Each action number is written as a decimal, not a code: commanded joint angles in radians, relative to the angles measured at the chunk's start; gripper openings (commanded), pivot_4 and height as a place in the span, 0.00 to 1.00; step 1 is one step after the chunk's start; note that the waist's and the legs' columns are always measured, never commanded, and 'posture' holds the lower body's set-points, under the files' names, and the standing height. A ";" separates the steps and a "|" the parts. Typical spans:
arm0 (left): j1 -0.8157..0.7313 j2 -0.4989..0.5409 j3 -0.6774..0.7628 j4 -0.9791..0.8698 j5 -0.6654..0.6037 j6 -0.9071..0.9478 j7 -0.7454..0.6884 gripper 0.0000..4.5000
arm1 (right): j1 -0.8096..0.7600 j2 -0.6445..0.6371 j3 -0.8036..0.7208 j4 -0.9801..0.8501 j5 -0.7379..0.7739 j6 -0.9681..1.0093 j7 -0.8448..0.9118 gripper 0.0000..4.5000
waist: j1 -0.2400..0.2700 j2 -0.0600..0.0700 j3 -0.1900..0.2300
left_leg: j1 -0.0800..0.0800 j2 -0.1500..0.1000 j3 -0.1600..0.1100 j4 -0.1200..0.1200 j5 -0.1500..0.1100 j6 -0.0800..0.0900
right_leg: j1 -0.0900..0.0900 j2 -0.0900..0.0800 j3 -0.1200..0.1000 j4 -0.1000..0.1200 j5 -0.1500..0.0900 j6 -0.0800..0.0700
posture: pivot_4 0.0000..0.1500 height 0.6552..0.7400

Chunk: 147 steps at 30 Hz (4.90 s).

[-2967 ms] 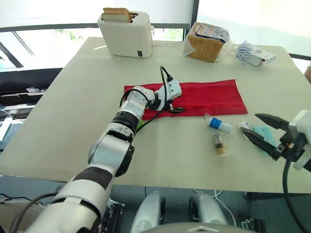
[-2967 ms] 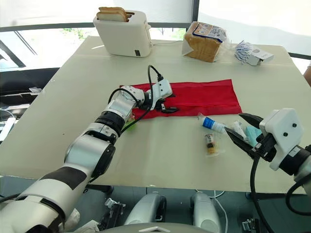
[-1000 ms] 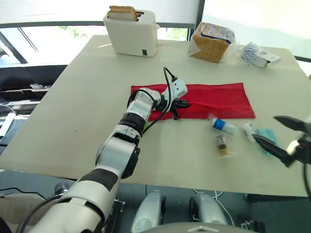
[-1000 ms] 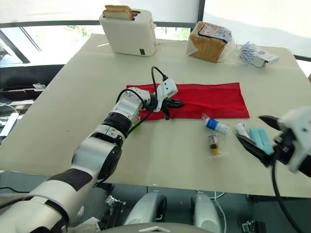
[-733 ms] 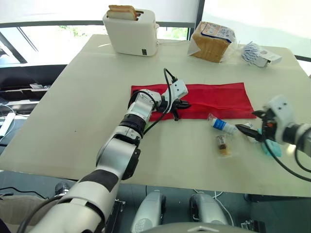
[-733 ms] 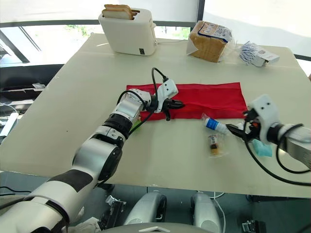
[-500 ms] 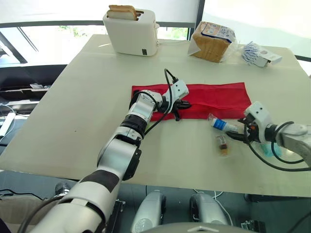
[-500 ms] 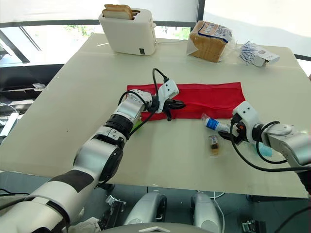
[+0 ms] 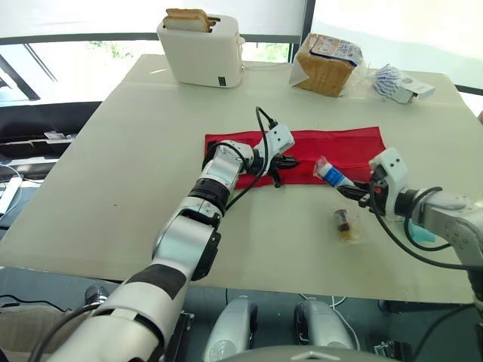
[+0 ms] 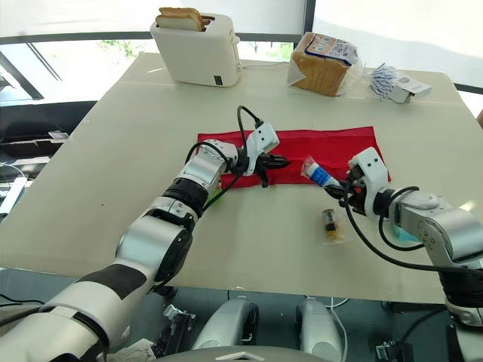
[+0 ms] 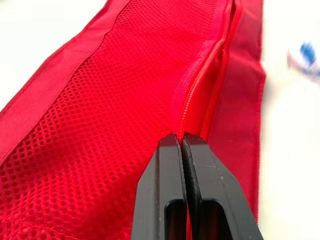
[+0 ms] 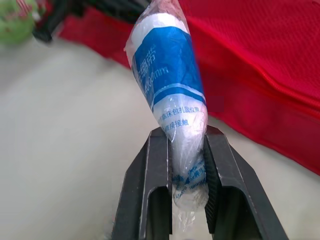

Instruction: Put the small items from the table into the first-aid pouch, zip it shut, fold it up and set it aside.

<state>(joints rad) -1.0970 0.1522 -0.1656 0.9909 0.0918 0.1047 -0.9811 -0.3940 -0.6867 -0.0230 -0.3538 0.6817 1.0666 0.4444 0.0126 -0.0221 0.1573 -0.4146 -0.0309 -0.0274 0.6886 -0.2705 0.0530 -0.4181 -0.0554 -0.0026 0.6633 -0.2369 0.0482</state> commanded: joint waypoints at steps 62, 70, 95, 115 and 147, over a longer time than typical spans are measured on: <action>0.062 0.015 -0.006 -0.215 -0.073 0.072 -0.073 0.00 | -0.254 0.441 0.281 0.417 -0.542 -0.348 -0.099 0.02 | -0.029 0.002 -0.001 | -0.002 -0.002 0.005 -0.002 0.002 -0.003 | -0.011 0.002 0.006 0.009 0.000 0.000 | 1.00 1.00; 0.103 0.028 -0.016 -0.262 -0.073 0.084 -0.082 0.00 | -0.285 0.467 0.255 0.603 -0.594 -0.510 -0.070 0.02 | -0.031 0.002 -0.001 | -0.002 -0.002 0.005 -0.003 0.002 -0.004 | -0.011 0.002 0.007 0.010 0.000 0.000 | 1.00 1.00; 0.077 0.083 -0.021 -0.101 -0.064 -0.072 -0.100 0.00 | 1.001 0.188 -1.068 -0.691 -0.042 -0.170 0.351 0.98 | 0.002 0.004 -0.001 | 0.002 0.001 0.000 -0.003 -0.002 0.004 | 0.001 0.004 0.000 0.000 0.000 0.001 | 1.00 1.00; 0.045 0.066 -0.024 -0.067 -0.062 -0.111 -0.109 0.00 | 1.201 0.136 -0.806 -0.664 0.166 -0.375 -0.057 0.98 | 0.002 0.005 -0.001 | 0.001 0.001 0.000 -0.003 -0.003 0.004 | 0.001 0.000 0.000 -0.002 0.000 0.000 | 1.00 1.00; 0.047 0.040 -0.026 -0.123 -0.059 -0.066 -0.071 0.00 | 0.269 0.090 -0.274 -0.346 0.119 0.113 -0.307 0.03 | -0.005 0.006 -0.002 | 0.001 0.000 0.000 -0.001 -0.002 0.004 | 0.001 0.002 0.000 0.000 0.000 0.001 | 1.00 1.00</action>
<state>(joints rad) -1.0353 0.1952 -0.1969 0.9062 0.0450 0.0388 -1.0488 -0.0588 -0.6456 -0.2904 -0.6355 0.7420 1.1217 0.1984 0.0075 -0.0163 0.1555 -0.4134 -0.0311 -0.0274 0.6876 -0.2727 0.0569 -0.4173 -0.0535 -0.0027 0.6633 -0.2368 0.0487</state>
